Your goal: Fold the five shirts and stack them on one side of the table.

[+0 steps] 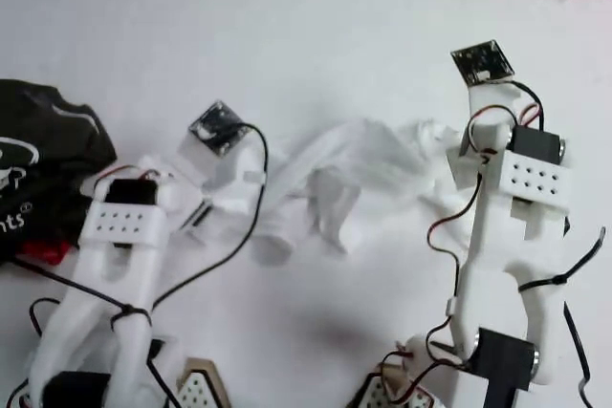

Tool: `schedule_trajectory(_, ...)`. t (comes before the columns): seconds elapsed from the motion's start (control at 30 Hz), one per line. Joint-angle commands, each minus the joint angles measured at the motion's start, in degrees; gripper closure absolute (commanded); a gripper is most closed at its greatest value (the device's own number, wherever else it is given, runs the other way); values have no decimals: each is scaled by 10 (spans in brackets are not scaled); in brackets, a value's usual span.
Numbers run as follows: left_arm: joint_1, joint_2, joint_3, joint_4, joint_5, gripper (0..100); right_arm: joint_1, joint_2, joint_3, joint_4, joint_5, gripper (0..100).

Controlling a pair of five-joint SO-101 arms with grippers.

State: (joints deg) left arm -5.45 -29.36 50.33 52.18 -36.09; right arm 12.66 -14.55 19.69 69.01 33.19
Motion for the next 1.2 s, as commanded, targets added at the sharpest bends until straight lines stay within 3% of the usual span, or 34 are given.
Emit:
schedule_trajectory(0.0,1,23,-5,-11,11,812,-6,-25,-4,15,0,694)
schedule_trajectory(0.13,2,93,-22,-10,11,814,-6,-28,-4,22,0,694)
schedule_trajectory(0.47,3,132,-93,48,13,977,-6,-23,-4,29,0,694)
schedule_trajectory(0.7,3,132,-146,114,75,974,-6,-27,-4,29,0,694)
schedule_trajectory(0.87,4,132,-197,219,98,967,-6,-28,-4,36,0,694)
schedule_trajectory(0.97,1,132,-211,267,96,888,-6,-26,-4,36,0,694)
schedule_trajectory(1.07,-8,135,-211,251,73,805,-6,-25,-4,34,0,695)
schedule_trajectory(1.17,-32,136,-210,189,51,810,-6,-24,-4,34,0,695)
